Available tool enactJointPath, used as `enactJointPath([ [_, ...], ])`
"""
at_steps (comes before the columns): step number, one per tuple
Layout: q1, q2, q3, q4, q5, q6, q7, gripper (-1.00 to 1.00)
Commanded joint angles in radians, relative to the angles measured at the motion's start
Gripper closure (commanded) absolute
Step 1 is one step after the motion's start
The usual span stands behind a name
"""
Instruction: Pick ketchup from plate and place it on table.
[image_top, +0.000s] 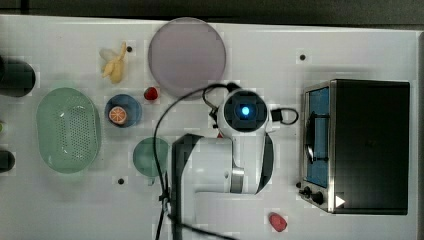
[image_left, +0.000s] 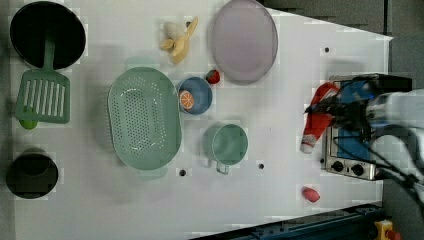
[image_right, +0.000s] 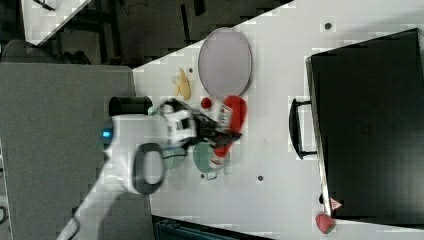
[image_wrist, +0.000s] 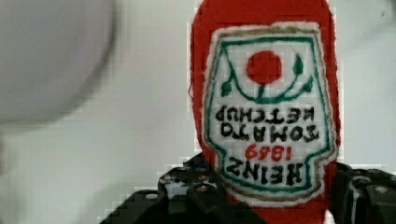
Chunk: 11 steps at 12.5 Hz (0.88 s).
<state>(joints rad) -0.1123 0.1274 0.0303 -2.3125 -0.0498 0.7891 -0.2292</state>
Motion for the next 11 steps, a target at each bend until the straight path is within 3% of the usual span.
enactJointPath([
  [1,0.006,0.017,0.016,-0.060,0.029,0.143,0.040,-0.20],
  [3,0.006,0.059,0.015,-0.097,0.029,0.206,0.040,-0.28],
  [6,0.008,0.080,0.015,-0.119,0.029,0.258,0.040,-0.93],
  [11,0.008,-0.040,0.015,-0.058,0.029,0.207,0.045,-1.00],
])
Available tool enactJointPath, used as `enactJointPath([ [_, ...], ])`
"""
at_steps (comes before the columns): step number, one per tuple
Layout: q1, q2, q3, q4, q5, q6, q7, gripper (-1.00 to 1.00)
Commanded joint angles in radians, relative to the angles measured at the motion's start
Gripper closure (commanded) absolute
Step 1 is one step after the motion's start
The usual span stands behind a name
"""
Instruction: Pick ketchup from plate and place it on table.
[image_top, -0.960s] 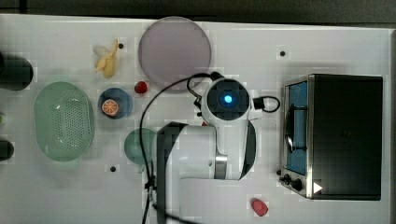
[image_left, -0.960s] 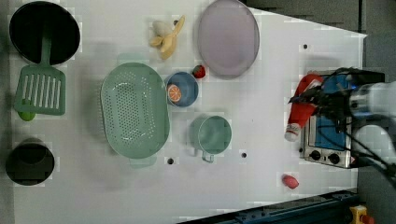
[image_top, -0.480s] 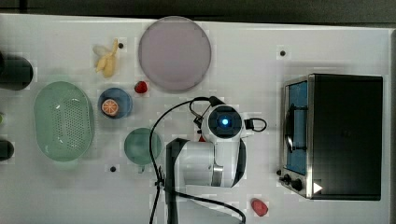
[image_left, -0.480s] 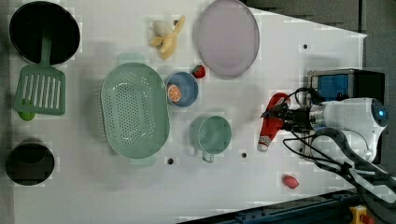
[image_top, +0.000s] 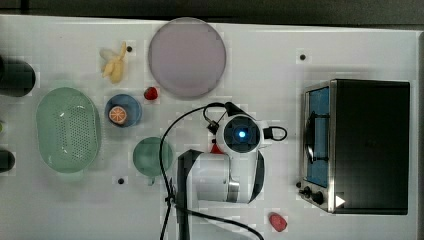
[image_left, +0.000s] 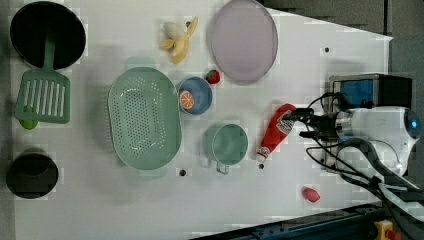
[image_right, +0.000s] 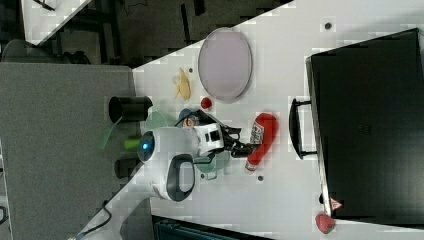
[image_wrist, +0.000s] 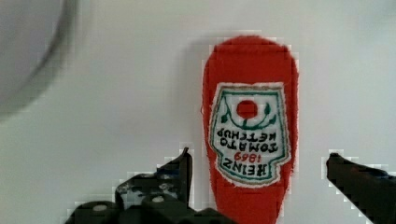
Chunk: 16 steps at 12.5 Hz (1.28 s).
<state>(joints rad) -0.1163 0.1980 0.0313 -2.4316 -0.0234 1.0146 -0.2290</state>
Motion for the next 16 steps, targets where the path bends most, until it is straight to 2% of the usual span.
enactJointPath([
  [1,0.012,-0.145,0.014,0.092,0.003,-0.079,0.046,-1.00],
  [5,0.012,-0.240,0.014,0.295,0.018,-0.402,0.139,-1.00],
  [10,0.013,-0.252,0.014,0.615,0.017,-0.784,0.152,-1.00],
  [13,0.013,-0.253,0.012,0.705,0.017,-0.953,0.152,-1.00],
  [16,0.013,-0.252,0.012,0.710,0.017,-0.961,0.152,-1.00],
])
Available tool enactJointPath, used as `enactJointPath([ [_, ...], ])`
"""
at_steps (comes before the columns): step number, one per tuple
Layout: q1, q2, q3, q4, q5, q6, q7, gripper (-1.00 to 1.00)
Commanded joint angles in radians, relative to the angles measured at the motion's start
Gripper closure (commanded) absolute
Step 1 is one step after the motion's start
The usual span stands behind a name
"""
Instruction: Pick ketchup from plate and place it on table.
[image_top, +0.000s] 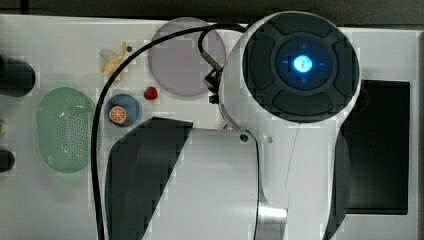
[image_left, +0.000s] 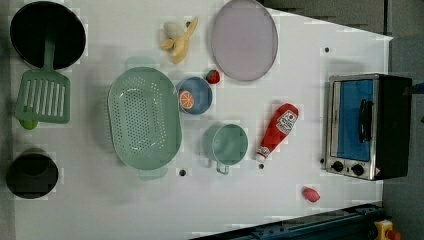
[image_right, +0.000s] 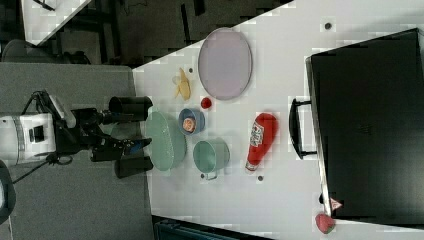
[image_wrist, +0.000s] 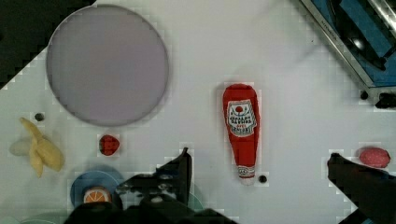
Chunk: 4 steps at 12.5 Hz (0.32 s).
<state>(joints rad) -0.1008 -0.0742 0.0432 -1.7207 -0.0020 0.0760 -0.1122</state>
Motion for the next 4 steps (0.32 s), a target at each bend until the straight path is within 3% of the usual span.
enactJointPath([
  [1,-0.003,0.020,0.001,-0.004,-0.004,-0.023,0.035,-1.00],
  [4,-0.002,0.022,0.001,-0.005,-0.004,-0.023,0.035,-1.00],
])
